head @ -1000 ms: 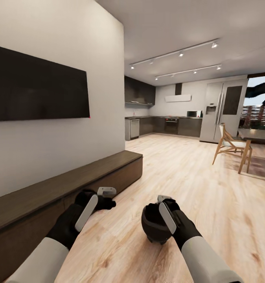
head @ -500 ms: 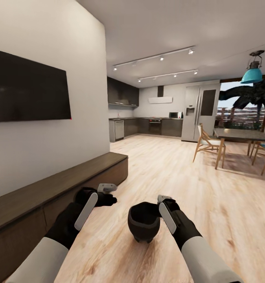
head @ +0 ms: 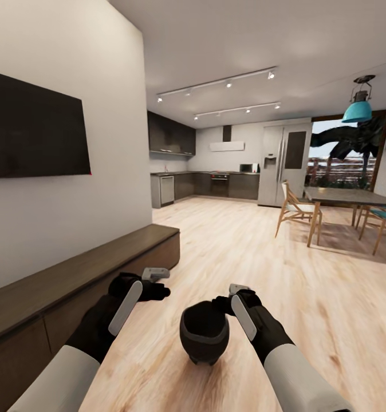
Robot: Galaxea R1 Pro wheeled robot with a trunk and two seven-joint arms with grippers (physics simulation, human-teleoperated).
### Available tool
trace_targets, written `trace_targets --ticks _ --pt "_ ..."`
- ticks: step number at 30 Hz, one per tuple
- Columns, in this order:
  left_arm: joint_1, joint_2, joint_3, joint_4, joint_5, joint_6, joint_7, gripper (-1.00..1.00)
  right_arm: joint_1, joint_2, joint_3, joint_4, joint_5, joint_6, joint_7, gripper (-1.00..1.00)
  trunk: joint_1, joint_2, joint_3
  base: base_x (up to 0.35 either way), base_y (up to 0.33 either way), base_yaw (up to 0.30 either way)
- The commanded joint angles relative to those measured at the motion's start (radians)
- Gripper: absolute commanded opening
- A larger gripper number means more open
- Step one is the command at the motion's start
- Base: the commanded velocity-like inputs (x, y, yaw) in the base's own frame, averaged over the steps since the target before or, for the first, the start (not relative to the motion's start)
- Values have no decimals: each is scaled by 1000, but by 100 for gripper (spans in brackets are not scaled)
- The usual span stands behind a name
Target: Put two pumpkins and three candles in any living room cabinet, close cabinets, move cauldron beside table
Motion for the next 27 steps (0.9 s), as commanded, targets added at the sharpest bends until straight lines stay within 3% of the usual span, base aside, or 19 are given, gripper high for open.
trace_targets --ticks 1,11,27 --pt "-1 0 -1 -1 10 3 10 100 0 0 3 -1 -10 2 -10 100 0 -1 -1 331 0 -2" --pt "-1 0 -3 1 9 2 10 100 0 -1 10 -1 -10 -4 -10 100 0 -1 -1 309 -75 31" --pt "-1 0 -3 1 3 2 10 100 0 0 11 -1 -9 -3 -10 100 0 -1 -1 230 -232 265"
